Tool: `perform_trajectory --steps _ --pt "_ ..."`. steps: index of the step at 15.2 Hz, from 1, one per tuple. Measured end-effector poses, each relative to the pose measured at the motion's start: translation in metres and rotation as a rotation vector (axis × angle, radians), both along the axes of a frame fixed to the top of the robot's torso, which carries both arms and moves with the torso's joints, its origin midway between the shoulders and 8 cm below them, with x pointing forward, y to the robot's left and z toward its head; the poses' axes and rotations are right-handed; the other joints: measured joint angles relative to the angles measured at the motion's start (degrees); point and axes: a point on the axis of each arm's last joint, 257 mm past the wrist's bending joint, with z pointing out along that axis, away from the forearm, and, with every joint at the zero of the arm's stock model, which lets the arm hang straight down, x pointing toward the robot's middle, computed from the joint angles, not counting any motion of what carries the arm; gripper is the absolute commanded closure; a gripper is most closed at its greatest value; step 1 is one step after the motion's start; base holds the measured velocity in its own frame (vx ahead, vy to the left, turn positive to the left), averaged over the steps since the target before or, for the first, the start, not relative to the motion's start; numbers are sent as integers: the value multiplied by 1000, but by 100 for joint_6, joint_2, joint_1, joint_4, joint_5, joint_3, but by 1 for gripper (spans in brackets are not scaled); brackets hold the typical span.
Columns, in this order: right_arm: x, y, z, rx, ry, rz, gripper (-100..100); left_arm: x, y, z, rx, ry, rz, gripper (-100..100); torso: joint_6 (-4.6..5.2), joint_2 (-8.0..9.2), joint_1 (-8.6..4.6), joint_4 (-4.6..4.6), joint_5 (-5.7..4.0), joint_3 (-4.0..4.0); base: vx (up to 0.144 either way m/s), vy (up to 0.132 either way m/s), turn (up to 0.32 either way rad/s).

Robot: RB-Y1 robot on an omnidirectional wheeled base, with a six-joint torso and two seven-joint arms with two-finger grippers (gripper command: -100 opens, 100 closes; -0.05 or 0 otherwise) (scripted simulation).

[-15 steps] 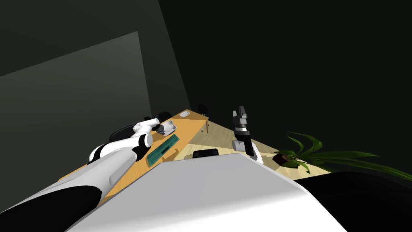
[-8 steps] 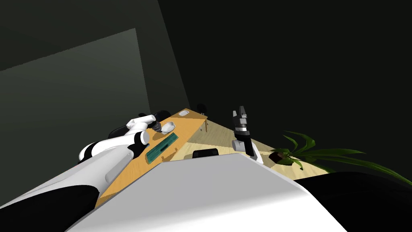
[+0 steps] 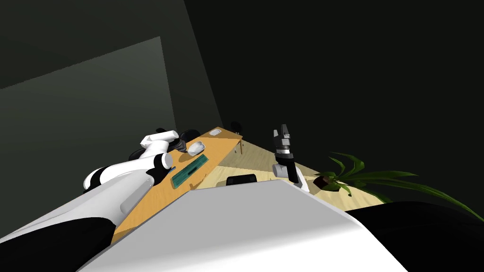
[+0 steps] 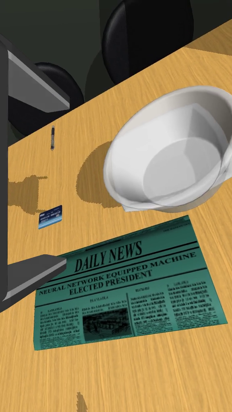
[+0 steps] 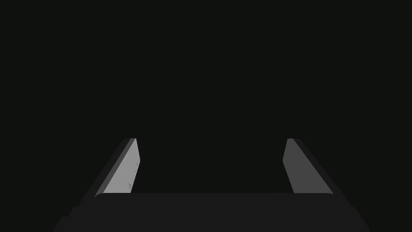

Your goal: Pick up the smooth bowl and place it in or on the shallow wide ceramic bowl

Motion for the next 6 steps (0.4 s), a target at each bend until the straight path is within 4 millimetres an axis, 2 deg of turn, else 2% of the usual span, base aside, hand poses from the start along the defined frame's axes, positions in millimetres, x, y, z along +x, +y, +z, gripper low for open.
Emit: perform_trajectory --steps 6 --pt "0 0 0 0 0 0 0 1 1 2 -2 2 1 -100 -1 -23 24 -6 7 -14 -5 -4 0"
